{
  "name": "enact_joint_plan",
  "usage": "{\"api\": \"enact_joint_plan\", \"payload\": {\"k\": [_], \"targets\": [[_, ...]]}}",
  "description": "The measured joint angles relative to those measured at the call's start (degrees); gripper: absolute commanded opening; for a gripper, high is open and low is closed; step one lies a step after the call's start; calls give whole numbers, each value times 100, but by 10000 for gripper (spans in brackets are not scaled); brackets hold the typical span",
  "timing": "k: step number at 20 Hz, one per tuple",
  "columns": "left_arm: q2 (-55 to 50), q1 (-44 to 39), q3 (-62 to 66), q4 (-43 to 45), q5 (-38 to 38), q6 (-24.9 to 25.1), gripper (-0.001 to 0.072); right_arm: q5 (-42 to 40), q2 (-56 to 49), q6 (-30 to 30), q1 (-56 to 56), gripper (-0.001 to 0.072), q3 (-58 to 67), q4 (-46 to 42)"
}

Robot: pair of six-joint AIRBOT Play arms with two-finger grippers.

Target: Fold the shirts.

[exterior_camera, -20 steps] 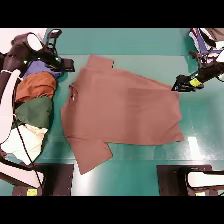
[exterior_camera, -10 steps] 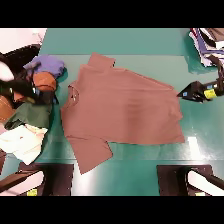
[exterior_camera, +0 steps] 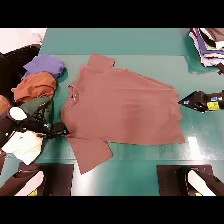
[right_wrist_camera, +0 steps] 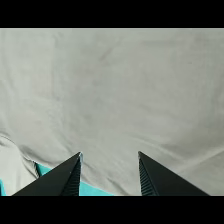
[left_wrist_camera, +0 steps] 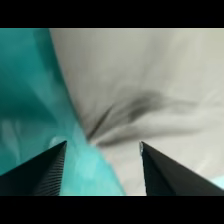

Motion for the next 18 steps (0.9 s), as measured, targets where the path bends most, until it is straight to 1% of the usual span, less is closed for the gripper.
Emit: {"api": "enact_joint_plan", "payload": {"k": [2,3,4,5,8,11,12,13,15,18], "targets": [[28,-155,-175,-254,258,66,537,-13,50,-2,-2,407,-26,2],[37,-269,-238,-356,361,94,439,-15,66,-2,-2,407,-35,7],[37,-365,-284,-407,459,109,168,-13,74,-2,-4,407,-42,-7],[39,-448,-313,-417,549,129,36,0,81,-2,-4,407,-46,-57],[48,-562,-271,-476,669,149,25,245,94,22,-4,407,-55,-605],[57,-605,11,-442,584,170,25,525,101,236,-55,412,-138,-1687],[59,-616,120,-422,511,192,26,584,101,293,-144,490,-245,-1974],[61,-619,232,-417,444,216,26,634,98,337,-304,533,-420,-2175],[61,-627,387,-398,341,236,26,662,33,391,-745,529,-887,-2323],[61,-629,496,-382,284,256,26,492,-181,240,-1447,508,-1657,-2074]]}}
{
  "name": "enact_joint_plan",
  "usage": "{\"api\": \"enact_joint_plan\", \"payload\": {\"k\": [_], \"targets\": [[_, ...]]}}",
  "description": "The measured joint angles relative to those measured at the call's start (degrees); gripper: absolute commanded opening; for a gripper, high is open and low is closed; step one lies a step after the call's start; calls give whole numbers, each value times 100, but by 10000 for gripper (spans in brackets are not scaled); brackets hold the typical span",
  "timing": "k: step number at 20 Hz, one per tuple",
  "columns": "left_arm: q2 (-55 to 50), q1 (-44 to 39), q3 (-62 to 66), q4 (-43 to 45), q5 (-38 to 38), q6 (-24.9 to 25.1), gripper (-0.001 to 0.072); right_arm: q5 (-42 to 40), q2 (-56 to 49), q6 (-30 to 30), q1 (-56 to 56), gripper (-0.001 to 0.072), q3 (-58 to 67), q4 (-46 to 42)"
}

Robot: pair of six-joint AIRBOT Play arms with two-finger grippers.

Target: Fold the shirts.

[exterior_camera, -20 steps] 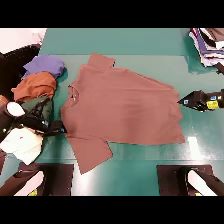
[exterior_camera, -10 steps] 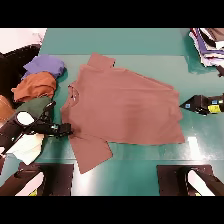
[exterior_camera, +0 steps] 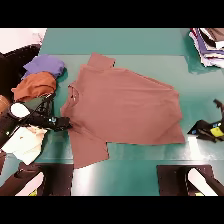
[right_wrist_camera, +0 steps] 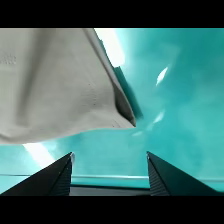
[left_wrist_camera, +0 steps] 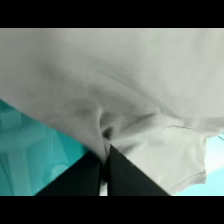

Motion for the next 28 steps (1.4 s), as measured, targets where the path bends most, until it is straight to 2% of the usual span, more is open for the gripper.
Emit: {"api": "enact_joint_plan", "payload": {"k": [3,5,7,8,10,14,18,23,28], "targets": [[0,-2,44,2,-28,7,26,-337,-291,-195,-361,497,-520,428],[0,-2,52,2,-31,13,26,-562,-494,-275,-470,443,-699,699],[0,-2,59,4,-46,15,26,-715,-671,-332,-518,255,-796,938],[0,-2,61,4,-44,15,26,-763,-745,-398,-511,125,-826,1038],[0,-2,61,4,-46,15,26,-817,-820,-509,-376,16,-861,1154],[2,-2,216,39,-129,13,25,-960,-595,-658,221,14,-785,1268],[208,-4,1305,114,-389,-7,25,-907,149,-643,769,14,190,1307],[726,-2,4223,262,-627,-149,25,-918,1078,-501,1027,14,2756,1331],[896,-4,7431,468,-568,-507,24,-984,1410,-459,570,13,5407,1303]]}}
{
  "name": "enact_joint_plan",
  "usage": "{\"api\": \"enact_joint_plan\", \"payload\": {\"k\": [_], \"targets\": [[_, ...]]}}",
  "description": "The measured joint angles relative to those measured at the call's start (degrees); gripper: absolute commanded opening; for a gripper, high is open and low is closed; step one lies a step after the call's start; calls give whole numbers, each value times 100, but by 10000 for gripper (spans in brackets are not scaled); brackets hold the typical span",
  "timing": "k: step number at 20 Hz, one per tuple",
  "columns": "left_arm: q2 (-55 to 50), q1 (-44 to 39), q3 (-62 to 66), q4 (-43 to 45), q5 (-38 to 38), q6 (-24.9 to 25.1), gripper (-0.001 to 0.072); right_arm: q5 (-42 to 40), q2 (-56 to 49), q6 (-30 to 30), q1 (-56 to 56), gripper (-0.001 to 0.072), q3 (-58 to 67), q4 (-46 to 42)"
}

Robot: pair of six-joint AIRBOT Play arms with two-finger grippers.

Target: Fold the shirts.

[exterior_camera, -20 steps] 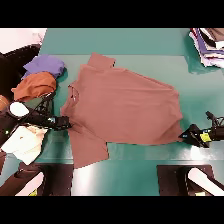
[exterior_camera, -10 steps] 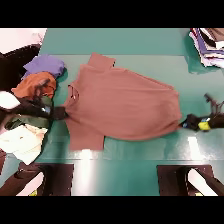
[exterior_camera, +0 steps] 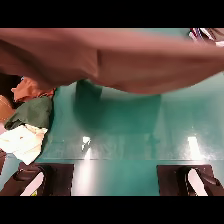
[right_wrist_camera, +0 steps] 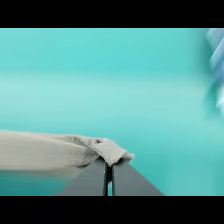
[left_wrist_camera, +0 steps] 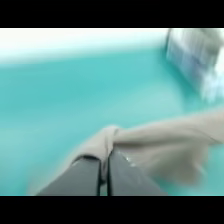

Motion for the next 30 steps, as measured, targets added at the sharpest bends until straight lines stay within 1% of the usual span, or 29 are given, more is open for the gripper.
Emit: {"api": "enact_joint_plan", "payload": {"k": [2,4,7,9,13,16,19,22,25,28,30], "targets": [[17,0,866,120,162,-142,23,66,-63,46,-260,13,946,-46],[28,-2,1394,275,369,-234,24,236,-249,160,-422,13,1797,-160],[-116,-7,1600,608,387,-354,25,601,-619,339,-409,12,2555,-389],[-264,-7,1239,774,334,-398,25,870,-861,439,-251,13,2507,-455],[-866,-7,-243,920,79,-424,26,1344,-1580,588,310,12,1679,-678],[-1622,-7,-1281,817,-127,-317,26,1620,-2433,651,778,12,1021,-1117],[-2634,-2,-1886,688,-164,-107,26,1733,-3464,678,1169,13,533,-1456],[-3672,-2,-1998,597,208,74,26,1576,-4513,688,1399,12,483,-1585],[-4566,0,-1545,538,667,192,26,1137,-5442,691,1495,13,1001,-1613],[-5152,-4,-929,501,1051,293,26,831,-6026,693,1532,13,1722,-1604],[-5344,2,-634,507,1176,328,26,682,-6186,695,1539,13,2039,-1600]]}}
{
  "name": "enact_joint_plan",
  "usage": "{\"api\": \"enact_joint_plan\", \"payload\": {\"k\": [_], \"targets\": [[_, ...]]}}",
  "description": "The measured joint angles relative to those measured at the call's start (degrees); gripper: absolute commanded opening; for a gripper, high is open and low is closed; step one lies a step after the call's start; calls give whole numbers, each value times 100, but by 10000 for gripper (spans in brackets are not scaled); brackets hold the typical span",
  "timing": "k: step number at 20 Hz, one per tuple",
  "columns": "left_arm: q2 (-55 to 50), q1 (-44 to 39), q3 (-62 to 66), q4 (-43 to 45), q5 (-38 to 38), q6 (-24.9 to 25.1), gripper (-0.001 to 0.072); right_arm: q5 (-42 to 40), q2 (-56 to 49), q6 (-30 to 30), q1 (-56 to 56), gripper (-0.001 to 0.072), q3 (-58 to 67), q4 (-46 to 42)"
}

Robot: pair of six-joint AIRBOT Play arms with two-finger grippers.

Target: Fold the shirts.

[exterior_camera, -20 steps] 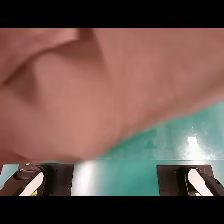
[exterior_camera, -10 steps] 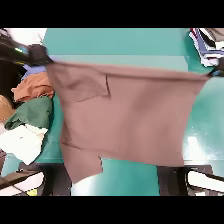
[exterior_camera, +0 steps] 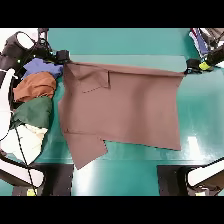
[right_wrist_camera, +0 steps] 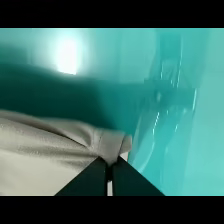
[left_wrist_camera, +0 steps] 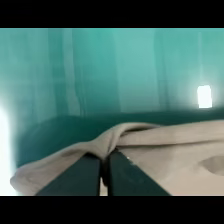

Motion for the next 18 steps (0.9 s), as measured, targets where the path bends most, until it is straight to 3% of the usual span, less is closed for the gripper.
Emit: {"api": "enact_joint_plan", "payload": {"k": [2,7,12,13,14,15,18], "targets": [[-87,50,249,37,-114,26,26,-105,33,2,11,12,-4,0],[-181,232,188,227,-1344,55,25,-426,695,2,57,13,-1233,-17],[-197,186,-922,323,-1425,247,28,-1060,1248,2,334,14,-2865,-68],[-197,181,-1097,341,-1375,260,78,-1123,1287,2,398,23,-3075,-68],[-197,184,-1239,345,-1362,260,387,-1202,1327,4,461,183,-3244,-57],[-192,197,-1333,354,-1344,249,502,-1233,1355,7,492,366,-3362,-28],[37,328,-1506,343,-1473,216,499,-1239,1547,2,466,373,-3558,321]]}}
